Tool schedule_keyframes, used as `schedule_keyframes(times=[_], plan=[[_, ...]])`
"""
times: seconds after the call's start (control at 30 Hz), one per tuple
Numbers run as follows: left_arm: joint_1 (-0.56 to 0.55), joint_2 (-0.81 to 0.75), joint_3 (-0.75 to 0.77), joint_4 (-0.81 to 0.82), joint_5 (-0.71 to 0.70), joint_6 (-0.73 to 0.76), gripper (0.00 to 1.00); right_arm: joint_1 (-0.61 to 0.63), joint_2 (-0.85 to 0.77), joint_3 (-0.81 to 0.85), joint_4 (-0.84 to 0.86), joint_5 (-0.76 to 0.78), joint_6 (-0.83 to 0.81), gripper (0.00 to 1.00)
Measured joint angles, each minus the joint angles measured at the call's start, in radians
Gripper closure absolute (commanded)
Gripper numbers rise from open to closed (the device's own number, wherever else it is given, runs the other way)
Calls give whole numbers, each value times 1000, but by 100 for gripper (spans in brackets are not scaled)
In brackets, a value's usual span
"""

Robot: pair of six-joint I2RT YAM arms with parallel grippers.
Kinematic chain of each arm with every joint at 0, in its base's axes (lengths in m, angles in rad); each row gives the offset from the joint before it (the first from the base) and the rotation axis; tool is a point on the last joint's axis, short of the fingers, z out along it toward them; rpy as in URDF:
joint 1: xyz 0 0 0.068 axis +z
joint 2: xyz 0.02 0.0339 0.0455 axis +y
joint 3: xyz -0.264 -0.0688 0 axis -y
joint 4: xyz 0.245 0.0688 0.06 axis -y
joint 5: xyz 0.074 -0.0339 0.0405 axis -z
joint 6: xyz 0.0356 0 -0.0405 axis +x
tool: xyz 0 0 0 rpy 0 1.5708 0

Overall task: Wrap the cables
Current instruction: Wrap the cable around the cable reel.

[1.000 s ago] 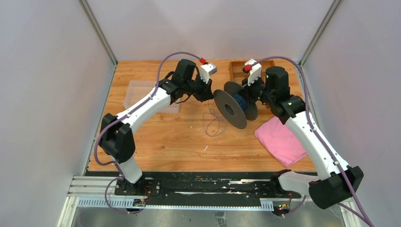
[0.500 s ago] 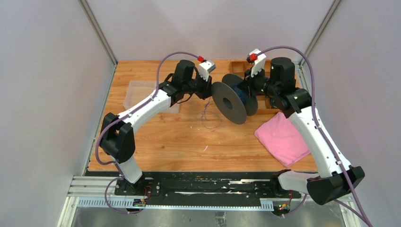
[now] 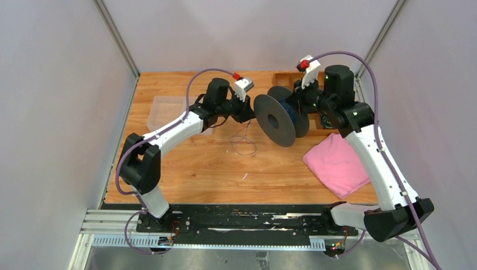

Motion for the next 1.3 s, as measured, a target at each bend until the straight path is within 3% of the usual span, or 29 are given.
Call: schedule_keyframes(times=[0.5,0.87,1.3], plan=[[28,3,-65,29,-8,-34,82,-6,1,97,-2,-5,20,99],[28,3,-69,-6,-9,29,79,-6,23,171,-36,18,19,100],[36,-43,-135,-113,-21,133,66,-21,38,241,-50,47,18,100]])
